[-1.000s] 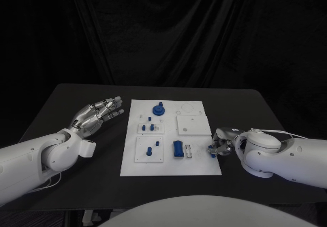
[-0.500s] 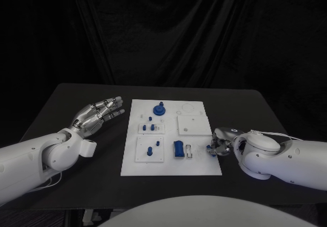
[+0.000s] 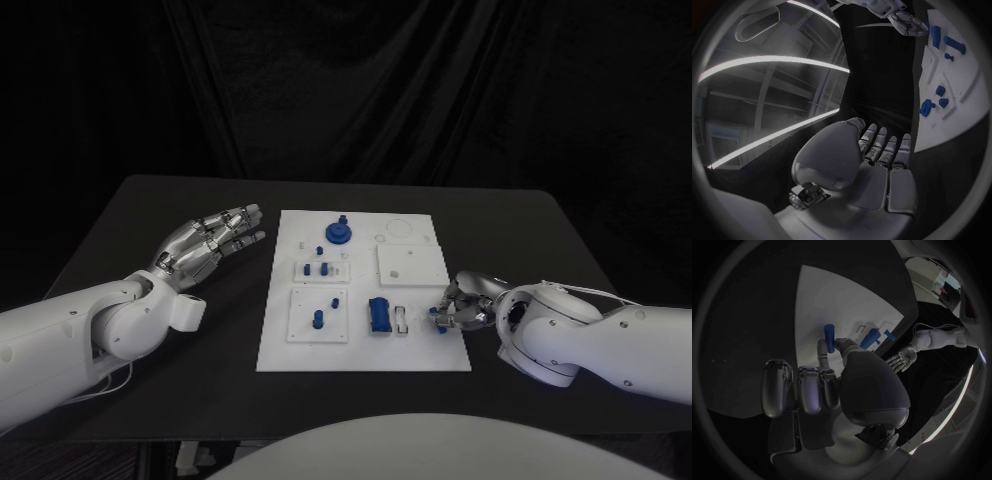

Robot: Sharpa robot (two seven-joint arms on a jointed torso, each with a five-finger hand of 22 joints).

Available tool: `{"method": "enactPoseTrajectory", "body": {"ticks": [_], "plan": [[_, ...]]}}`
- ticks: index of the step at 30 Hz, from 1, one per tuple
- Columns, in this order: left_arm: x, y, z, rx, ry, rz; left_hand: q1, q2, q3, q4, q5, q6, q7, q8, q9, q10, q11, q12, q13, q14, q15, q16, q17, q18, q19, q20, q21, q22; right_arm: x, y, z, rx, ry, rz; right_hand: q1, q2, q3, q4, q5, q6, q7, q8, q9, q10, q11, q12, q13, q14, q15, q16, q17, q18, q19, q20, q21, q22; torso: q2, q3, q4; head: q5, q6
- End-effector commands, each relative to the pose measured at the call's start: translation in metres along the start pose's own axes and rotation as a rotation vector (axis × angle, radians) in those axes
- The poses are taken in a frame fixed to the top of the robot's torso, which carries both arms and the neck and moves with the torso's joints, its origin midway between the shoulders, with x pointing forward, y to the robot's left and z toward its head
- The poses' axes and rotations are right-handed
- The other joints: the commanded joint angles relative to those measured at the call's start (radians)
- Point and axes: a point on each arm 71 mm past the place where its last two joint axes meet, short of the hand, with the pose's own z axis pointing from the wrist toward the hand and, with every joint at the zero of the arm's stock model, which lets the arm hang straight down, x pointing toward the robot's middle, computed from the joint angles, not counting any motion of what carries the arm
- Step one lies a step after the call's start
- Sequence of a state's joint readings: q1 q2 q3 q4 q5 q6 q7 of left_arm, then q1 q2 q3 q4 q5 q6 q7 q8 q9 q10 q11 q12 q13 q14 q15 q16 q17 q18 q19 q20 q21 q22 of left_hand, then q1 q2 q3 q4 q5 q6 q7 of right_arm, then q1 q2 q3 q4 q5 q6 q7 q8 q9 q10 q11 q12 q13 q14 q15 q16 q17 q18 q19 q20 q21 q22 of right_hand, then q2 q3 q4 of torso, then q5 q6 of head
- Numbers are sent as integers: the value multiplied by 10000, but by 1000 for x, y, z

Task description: Assemble the parts on the task board

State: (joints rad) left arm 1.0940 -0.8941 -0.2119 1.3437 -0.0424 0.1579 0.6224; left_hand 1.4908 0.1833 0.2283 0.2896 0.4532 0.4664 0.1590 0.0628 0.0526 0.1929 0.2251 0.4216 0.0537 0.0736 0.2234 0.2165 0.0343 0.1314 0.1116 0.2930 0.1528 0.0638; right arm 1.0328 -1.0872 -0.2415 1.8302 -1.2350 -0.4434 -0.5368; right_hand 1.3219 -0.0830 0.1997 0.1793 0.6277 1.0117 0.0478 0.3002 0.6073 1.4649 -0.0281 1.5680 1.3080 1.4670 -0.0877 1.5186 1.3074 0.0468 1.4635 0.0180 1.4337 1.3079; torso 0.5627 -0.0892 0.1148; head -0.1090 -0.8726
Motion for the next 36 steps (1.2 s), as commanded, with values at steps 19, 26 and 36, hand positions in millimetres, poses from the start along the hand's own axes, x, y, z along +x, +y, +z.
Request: {"method": "enactPoseTrajectory", "body": {"ticks": [19,26,36], "plan": [[4,1,1,54,176,-146,91,13,49,-8,56,27,641,40,6,44,7,76,9,15,28,48,7,-81,56,6,36,13,8,27,13,-390,619,2273,-689,-74,566,-113,138,71,-40,48,-33,1059,0,28,2628,855,-29,77,1660,-124,556,9,58,2174,13,0,49,-13,0],[4,1,2,45,188,-153,91,13,49,-8,56,27,641,40,6,44,7,76,9,15,28,48,7,-81,56,6,36,13,11,27,17,-229,819,2152,-843,-82,620,-54,-87,18,-21,23,-55,1059,18,28,2628,849,-13,68,1638,-118,544,21,34,2165,5,-7,1,32,0],[5,1,2,35,215,-169,91,13,49,-8,56,27,641,40,6,44,7,76,9,15,28,48,7,-81,56,6,36,13,17,29,20,-173,1066,2046,-1018,-88,660,15,-491,-10,-5,9,-79,1059,35,28,2628,841,2,55,1605,-111,531,38,11,2156,6,-3,-8,60,0]]}}
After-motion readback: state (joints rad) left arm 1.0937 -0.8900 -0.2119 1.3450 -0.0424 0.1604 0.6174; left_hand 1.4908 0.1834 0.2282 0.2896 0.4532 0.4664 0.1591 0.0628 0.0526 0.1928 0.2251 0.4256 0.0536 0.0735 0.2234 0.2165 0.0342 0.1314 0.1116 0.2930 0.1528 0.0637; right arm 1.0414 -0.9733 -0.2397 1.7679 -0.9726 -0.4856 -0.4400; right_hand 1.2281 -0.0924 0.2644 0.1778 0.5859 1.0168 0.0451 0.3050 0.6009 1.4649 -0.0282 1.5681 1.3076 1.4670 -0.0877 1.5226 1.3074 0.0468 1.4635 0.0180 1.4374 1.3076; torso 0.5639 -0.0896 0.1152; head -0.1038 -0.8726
